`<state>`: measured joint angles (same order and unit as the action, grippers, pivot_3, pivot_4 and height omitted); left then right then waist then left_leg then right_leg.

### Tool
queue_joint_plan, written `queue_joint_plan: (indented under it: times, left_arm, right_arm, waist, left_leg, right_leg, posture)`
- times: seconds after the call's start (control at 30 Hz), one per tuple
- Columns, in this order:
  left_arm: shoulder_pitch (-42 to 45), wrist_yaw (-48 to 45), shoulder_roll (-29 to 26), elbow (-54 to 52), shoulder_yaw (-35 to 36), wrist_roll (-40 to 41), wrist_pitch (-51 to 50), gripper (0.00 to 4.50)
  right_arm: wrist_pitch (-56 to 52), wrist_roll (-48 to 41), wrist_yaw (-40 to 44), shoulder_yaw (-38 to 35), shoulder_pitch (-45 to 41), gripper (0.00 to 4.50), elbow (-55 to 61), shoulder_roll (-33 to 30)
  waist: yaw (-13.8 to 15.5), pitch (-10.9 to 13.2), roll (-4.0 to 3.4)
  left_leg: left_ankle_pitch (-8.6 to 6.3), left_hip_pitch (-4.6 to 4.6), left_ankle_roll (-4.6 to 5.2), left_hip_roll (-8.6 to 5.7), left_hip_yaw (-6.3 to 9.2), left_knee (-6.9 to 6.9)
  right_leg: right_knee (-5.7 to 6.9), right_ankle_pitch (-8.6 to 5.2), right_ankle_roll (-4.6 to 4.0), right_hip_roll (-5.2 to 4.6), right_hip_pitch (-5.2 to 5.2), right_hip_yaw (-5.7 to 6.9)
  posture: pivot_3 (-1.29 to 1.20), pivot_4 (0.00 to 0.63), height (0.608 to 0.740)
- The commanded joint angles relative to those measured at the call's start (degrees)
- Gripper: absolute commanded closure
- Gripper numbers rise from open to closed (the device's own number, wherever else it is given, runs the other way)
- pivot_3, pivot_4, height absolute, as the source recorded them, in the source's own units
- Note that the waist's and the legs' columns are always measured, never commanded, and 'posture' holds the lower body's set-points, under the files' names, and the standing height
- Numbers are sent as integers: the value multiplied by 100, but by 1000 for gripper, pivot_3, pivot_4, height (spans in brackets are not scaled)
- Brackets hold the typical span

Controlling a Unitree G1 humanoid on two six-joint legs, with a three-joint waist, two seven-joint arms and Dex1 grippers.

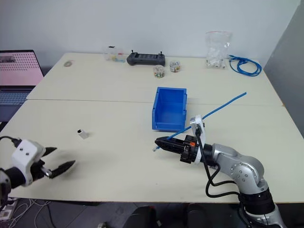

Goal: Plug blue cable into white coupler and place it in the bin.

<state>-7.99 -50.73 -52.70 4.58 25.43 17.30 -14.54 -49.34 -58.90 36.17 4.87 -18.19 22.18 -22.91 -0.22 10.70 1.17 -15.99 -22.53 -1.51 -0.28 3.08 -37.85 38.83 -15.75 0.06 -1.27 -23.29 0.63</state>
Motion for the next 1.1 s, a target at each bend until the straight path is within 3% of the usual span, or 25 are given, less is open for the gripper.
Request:
queue_joint_plan:
  times: [0.03,0.5,0.87,1.1]
  left_arm:
    - [715,-425,-260,822,-343,-119,257,0]
    - [3099,-1046,-210,3263,-1391,-594,618,0]
    - [3953,-1346,-159,4412,-1829,-928,868,0]
    - [4216,-1356,-30,4780,-1910,-1038,1011,1341]
  right_arm:
    - [55,44,47,7,-66,4390,222,64]
    - [-11,45,-35,-14,-76,4391,391,92]
    - [-63,7,-129,-44,-47,4391,491,97]
    - [-54,23,-173,-55,-30,4391,507,117]
  waist:
    - [-7,-1,2]
    - [-46,-1,4]
    - [-132,-2,5]
    - [-135,-3,6]
  left_leg:
    - [0,0,0,0,1,0]
    - [0,1,0,-1,1,-4]
    - [0,0,1,-3,2,-8]
    - [1,1,1,-3,3,-11]
  right_leg:
    - [0,0,0,0,0,1]
    - [14,2,1,1,-2,5]
    - [17,3,2,2,-2,5]
    - [21,4,2,2,-2,7]
  posture:
    - [0,150,740]
    - [0,150,740]
    - [0,150,740]
    - [0,150,740]
